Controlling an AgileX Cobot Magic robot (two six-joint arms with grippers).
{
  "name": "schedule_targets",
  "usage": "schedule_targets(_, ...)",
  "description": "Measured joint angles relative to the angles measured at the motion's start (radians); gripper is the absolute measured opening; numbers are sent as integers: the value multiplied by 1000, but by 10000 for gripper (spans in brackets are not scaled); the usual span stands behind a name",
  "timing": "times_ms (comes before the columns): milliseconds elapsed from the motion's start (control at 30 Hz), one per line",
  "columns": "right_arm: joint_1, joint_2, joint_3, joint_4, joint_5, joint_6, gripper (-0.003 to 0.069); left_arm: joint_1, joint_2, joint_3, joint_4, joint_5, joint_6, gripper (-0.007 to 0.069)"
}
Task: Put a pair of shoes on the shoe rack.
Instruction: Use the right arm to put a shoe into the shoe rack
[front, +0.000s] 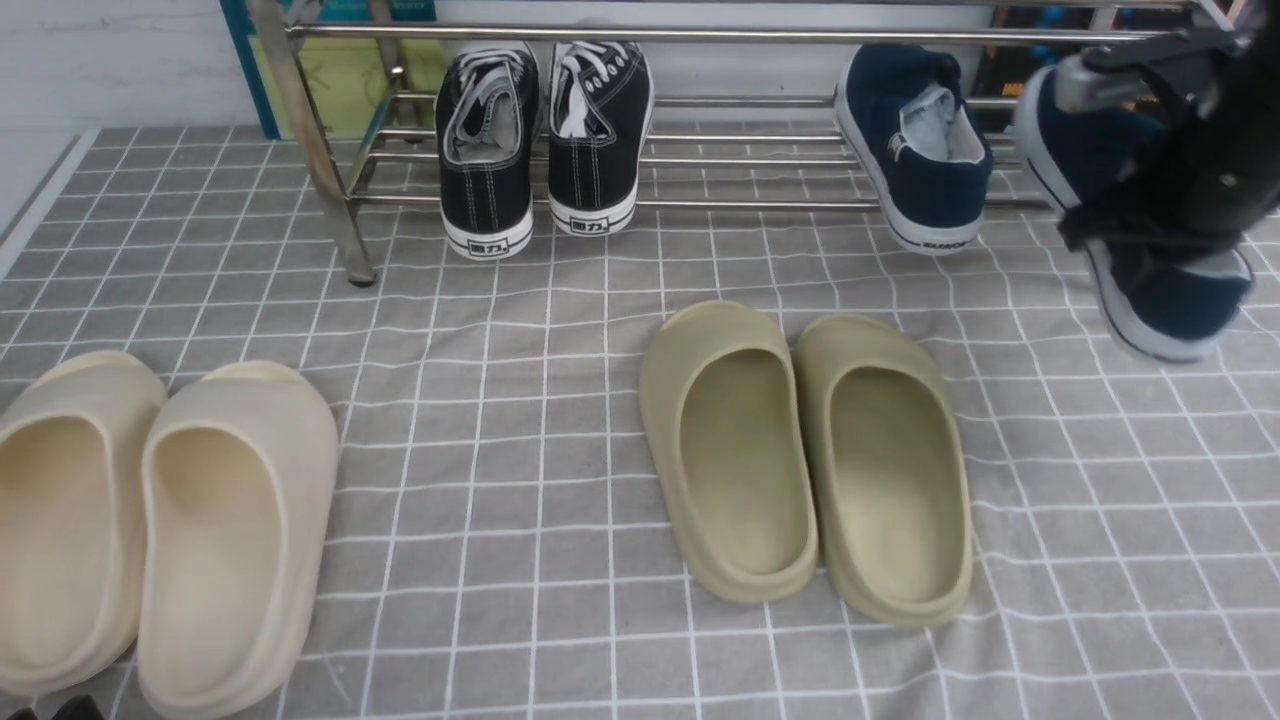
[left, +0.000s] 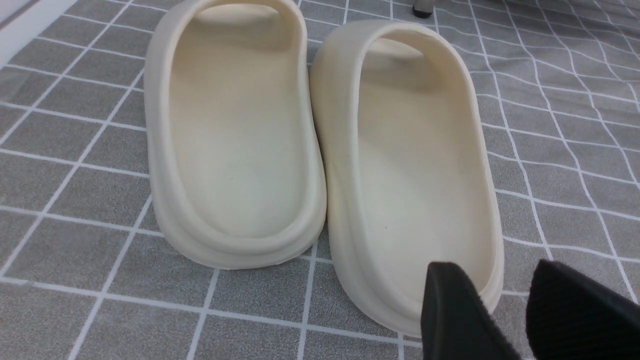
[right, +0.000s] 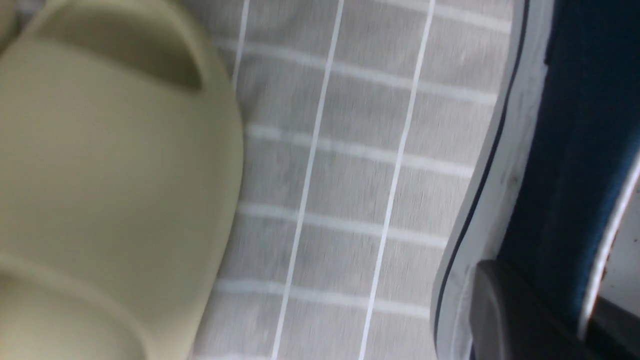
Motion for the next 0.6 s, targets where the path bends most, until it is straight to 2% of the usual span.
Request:
schedule_targets(367, 0, 285, -368, -49, 9, -3, 26, 0, 0, 0, 0, 0, 0, 239)
schedule_targets(600, 0, 366, -468, -44, 6, -37, 29, 0, 0, 0, 0, 0, 0, 239)
